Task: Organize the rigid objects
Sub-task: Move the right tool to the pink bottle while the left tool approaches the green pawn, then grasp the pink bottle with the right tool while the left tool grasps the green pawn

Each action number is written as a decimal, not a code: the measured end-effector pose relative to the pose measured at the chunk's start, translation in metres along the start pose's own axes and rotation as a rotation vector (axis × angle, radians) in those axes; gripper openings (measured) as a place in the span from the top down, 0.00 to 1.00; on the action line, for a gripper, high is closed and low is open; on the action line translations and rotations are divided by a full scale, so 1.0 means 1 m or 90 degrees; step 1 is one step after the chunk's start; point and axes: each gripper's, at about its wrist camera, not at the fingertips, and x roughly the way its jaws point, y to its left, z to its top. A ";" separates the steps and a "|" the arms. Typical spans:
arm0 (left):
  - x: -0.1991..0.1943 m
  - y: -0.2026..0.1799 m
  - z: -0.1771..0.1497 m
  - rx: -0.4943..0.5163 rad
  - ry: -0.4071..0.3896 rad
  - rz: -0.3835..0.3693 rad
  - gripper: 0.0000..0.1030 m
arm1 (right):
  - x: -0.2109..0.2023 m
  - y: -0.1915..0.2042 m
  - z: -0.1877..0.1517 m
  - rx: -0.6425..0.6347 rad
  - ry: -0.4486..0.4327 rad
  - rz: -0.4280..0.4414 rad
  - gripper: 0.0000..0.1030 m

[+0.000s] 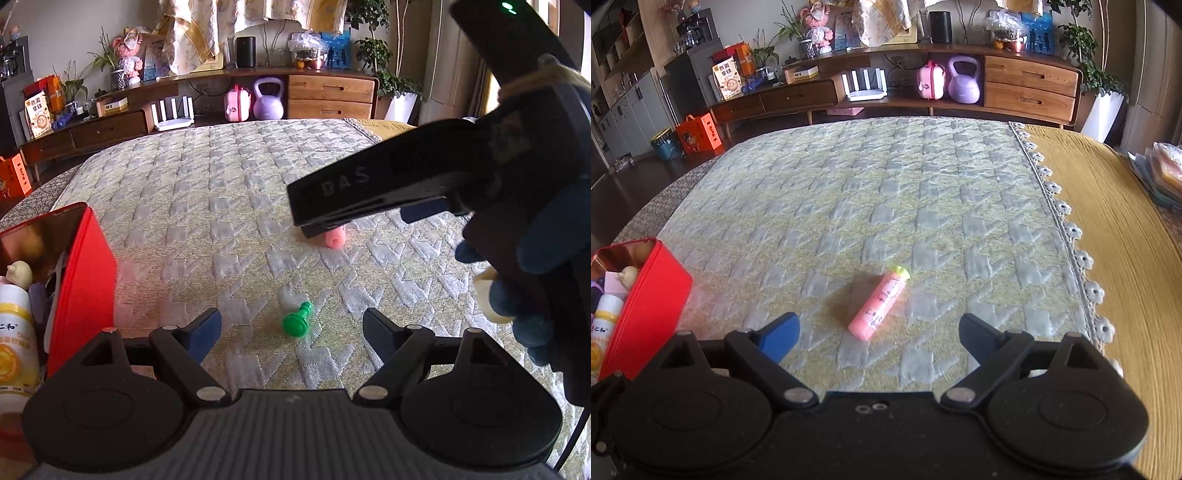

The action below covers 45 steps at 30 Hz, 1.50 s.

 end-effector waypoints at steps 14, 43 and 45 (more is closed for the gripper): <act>0.005 -0.003 -0.004 0.019 -0.009 -0.002 0.48 | 0.029 0.012 0.011 -0.007 0.016 -0.009 0.42; -0.011 0.011 -0.003 -0.002 0.007 -0.007 0.85 | -0.040 0.004 -0.041 -0.007 -0.022 0.007 0.85; -0.017 0.014 -0.004 -0.007 0.008 -0.006 0.85 | -0.050 0.004 -0.046 -0.010 -0.026 0.010 0.85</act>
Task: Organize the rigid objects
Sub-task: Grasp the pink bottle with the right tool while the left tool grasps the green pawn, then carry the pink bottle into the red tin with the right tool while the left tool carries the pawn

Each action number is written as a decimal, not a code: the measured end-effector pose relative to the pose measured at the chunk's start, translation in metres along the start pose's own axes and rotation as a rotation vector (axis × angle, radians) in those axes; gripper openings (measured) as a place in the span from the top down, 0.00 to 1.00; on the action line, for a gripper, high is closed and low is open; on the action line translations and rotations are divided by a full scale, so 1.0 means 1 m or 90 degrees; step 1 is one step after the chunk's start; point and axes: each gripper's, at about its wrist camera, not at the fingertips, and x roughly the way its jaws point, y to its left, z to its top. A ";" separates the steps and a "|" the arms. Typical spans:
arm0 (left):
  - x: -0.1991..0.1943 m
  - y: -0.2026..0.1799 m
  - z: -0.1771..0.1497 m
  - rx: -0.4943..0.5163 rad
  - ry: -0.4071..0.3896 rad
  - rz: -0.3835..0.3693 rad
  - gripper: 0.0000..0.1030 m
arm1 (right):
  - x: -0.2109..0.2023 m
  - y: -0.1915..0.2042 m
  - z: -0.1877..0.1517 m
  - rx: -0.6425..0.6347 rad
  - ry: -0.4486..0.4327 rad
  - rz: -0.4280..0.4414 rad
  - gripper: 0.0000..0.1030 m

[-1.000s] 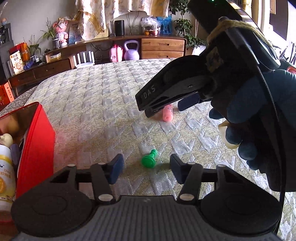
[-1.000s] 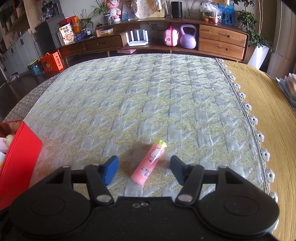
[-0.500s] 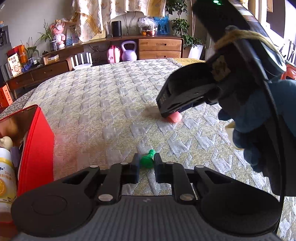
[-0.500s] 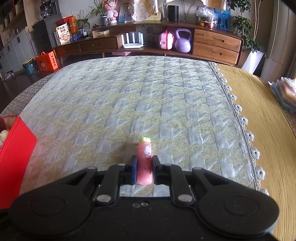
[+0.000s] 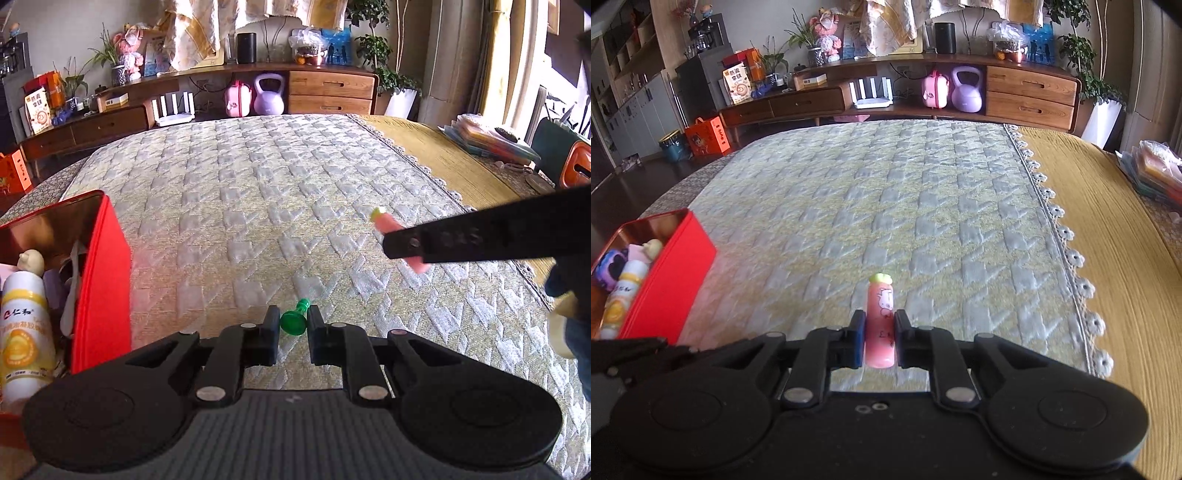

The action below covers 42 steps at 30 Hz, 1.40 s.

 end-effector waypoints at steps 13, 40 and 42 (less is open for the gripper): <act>-0.037 0.020 0.000 -0.022 -0.001 0.011 0.85 | -0.051 0.017 -0.016 -0.021 -0.019 0.017 0.85; -0.112 0.098 0.001 -0.071 -0.036 0.019 0.85 | -0.083 0.116 0.000 -0.082 -0.051 0.107 0.85; -0.117 0.110 0.000 -0.076 -0.038 0.029 0.85 | -0.081 0.125 0.002 -0.088 -0.052 0.110 0.85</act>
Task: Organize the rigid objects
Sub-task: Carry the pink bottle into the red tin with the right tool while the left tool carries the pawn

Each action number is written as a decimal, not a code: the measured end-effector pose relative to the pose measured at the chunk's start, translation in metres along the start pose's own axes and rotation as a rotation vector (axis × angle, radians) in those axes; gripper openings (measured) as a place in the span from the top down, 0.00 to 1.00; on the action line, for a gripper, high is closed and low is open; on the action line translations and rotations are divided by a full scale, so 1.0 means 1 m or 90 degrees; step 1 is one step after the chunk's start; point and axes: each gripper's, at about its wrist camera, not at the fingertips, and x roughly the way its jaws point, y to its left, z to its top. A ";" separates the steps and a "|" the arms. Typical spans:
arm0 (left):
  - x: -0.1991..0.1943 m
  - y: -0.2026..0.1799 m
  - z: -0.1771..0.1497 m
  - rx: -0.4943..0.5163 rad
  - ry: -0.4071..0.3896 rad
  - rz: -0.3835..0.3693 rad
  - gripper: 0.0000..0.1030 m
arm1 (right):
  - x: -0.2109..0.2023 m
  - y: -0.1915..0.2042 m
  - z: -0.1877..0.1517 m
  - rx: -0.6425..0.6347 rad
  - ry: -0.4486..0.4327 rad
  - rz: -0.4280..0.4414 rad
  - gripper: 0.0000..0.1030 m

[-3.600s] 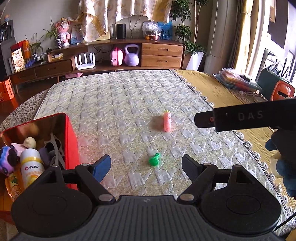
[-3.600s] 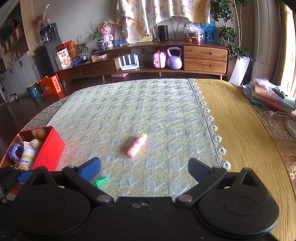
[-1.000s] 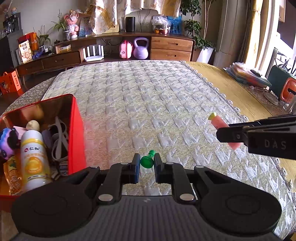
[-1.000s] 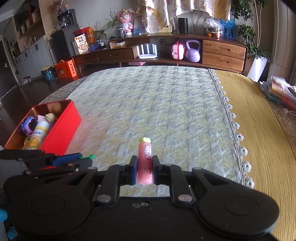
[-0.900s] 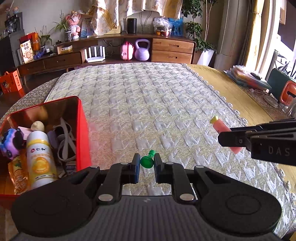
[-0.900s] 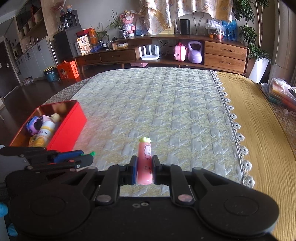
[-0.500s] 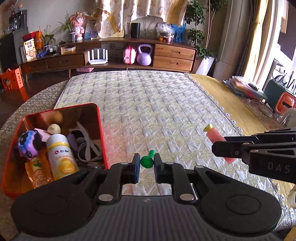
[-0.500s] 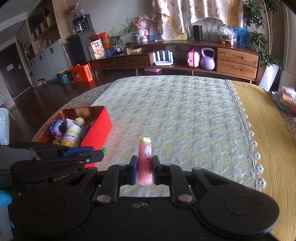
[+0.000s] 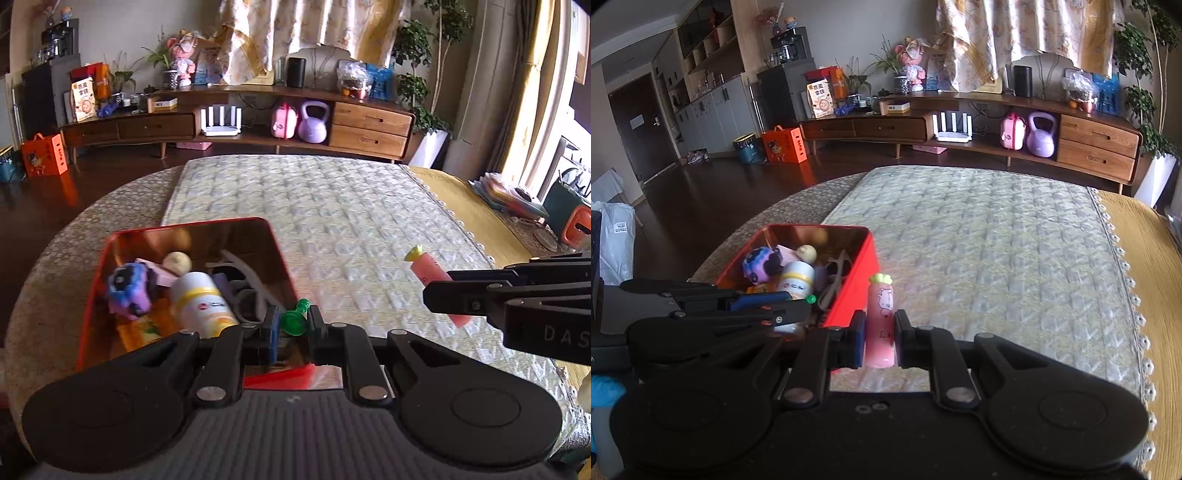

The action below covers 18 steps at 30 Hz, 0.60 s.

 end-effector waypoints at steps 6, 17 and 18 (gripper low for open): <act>-0.004 0.035 -0.003 -0.017 0.005 0.027 0.85 | 0.014 0.024 0.006 -0.010 0.008 0.017 0.85; 0.008 0.080 -0.012 -0.032 0.028 0.068 0.85 | 0.059 0.056 0.016 -0.028 0.039 0.023 0.85; 0.009 0.084 -0.012 -0.033 0.029 0.071 0.85 | 0.064 0.058 0.018 -0.028 0.042 0.023 0.85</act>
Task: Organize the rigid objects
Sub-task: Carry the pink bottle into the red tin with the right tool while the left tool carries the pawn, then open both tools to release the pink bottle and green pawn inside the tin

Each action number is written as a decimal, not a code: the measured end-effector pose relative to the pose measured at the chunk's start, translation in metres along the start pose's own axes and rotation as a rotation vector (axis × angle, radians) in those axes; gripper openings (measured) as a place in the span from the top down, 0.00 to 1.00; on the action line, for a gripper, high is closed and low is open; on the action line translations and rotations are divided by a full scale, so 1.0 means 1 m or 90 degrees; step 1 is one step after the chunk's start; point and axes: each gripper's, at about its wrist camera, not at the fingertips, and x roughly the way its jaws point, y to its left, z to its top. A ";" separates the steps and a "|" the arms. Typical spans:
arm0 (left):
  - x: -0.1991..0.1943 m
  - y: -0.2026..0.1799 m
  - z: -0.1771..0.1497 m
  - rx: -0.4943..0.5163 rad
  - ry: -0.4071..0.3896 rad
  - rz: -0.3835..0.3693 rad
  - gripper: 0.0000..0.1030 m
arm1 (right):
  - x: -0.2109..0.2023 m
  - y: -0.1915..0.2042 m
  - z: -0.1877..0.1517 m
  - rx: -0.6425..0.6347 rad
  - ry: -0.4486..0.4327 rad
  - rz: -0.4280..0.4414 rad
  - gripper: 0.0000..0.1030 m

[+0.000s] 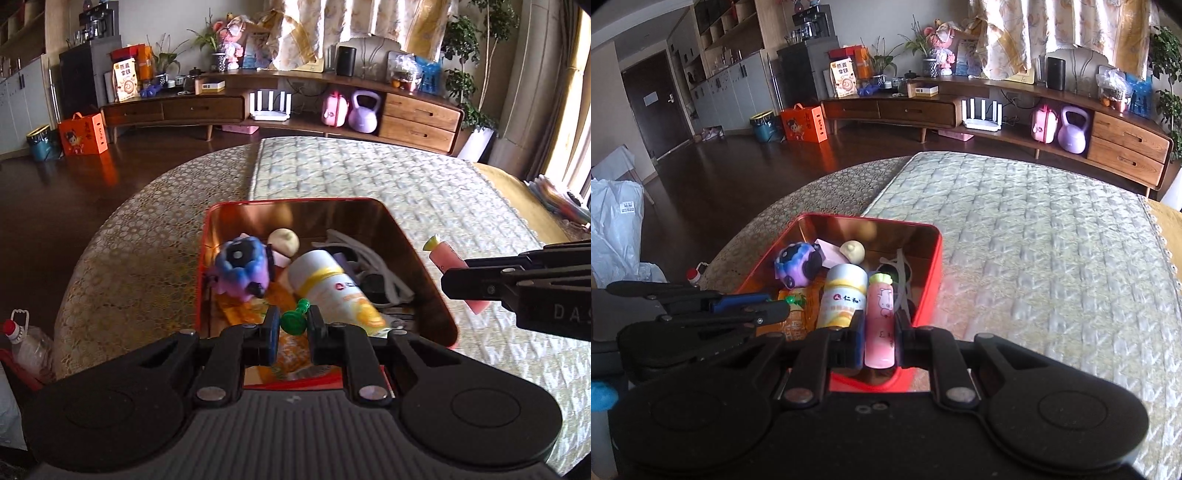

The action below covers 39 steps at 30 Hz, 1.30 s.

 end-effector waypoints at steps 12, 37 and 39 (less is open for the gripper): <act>0.030 0.026 0.001 0.001 0.038 0.009 0.85 | 0.054 0.010 0.006 -0.023 0.049 -0.015 0.85; 0.037 0.013 0.007 0.012 0.070 -0.011 0.69 | 0.033 0.006 -0.004 0.004 0.046 0.009 0.68; 0.034 0.012 0.005 0.014 0.066 -0.011 0.56 | 0.027 0.005 -0.006 0.008 0.041 0.014 0.67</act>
